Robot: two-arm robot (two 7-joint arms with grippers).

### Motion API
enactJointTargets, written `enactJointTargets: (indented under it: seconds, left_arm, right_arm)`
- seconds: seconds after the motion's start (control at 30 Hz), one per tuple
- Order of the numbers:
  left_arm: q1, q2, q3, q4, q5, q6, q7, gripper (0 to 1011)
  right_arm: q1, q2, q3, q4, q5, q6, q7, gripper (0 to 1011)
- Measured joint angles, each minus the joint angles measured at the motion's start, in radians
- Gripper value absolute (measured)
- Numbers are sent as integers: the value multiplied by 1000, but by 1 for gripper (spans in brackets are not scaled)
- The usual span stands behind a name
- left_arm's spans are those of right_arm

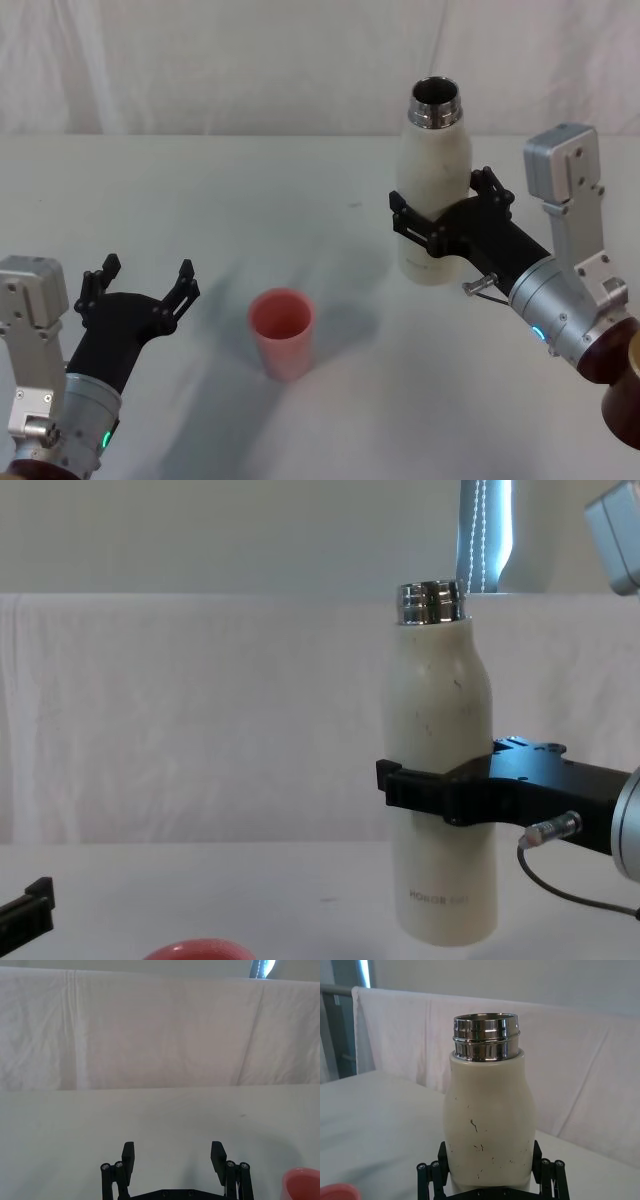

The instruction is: Grasp the thermos with one hand and pour water into the cup lid.

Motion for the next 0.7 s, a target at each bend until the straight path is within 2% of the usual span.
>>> enactJointTargets:
  seconds: [0.37, 0.7]
  left_arm:
    - [0, 0, 0, 0, 0, 0, 0, 1001]
    - [0, 0, 0, 0, 0, 0, 0, 1001]
  right_arm:
    - [5, -5, 18, 26, 110, 33, 15, 957]
    - [14, 8, 12, 43, 149, 39, 14, 957]
